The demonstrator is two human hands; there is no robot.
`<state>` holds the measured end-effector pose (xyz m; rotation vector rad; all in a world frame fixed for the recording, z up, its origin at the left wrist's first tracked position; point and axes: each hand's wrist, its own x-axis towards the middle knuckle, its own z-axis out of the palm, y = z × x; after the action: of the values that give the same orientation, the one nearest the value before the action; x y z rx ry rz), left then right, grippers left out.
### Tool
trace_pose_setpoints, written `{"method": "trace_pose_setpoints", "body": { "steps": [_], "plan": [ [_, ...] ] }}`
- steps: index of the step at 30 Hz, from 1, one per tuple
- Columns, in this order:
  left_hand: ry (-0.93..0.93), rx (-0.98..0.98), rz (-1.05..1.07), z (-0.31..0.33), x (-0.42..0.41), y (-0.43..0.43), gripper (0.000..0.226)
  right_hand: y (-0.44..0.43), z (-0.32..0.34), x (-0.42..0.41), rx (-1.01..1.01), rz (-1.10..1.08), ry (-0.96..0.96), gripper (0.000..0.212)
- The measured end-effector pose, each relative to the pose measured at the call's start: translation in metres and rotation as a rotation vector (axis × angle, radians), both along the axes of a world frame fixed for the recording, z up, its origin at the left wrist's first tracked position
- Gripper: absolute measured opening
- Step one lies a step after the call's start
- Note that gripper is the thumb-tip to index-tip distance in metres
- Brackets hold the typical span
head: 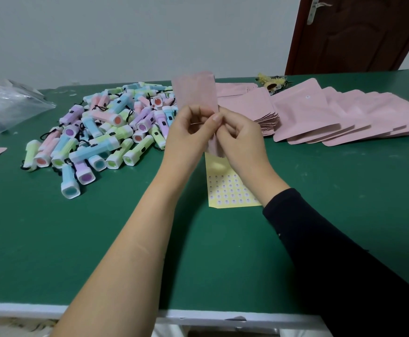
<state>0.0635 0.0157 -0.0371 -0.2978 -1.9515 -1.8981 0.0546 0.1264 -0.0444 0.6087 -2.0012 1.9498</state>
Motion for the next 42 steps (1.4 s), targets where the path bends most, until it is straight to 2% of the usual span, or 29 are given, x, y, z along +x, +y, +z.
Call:
{"method": "trace_pose_setpoints", "body": {
  "steps": [7, 11, 14, 18, 24, 28, 35, 42],
  "plan": [
    [0.003, 0.007, 0.038, 0.001, -0.001, -0.002, 0.009, -0.001, 0.002, 0.003, 0.029, 0.031, 0.007, 0.026],
    [-0.028, 0.039, 0.042, 0.002, -0.002, -0.005, 0.008, 0.0, 0.01, 0.007, -0.157, 0.116, -0.084, 0.029],
    [-0.049, 0.089, 0.019, 0.003, -0.001, -0.006, 0.008, 0.0, 0.011, 0.004, -0.225, 0.104, -0.152, 0.021],
    [-0.076, 0.129, -0.023, 0.006, 0.0, -0.005, 0.011, 0.002, 0.01, 0.001, -0.345, 0.203, -0.248, 0.022],
    [-0.076, 0.165, -0.044, 0.01, 0.001, -0.005, 0.01, 0.0, 0.009, 0.0, -0.443, 0.29, -0.29, 0.022],
    [-0.08, 0.134, -0.052, 0.01, 0.003, -0.005, 0.013, -0.001, 0.008, 0.0, -0.411, 0.219, -0.274, 0.021],
    [-0.089, 0.07, -0.05, 0.007, 0.003, -0.002, 0.025, 0.0, 0.014, 0.006, -0.22, 0.006, -0.105, 0.021],
    [-0.082, 0.055, -0.019, 0.007, 0.002, -0.004, 0.017, 0.0, 0.014, 0.01, -0.076, -0.098, 0.033, 0.019]
  ]
}}
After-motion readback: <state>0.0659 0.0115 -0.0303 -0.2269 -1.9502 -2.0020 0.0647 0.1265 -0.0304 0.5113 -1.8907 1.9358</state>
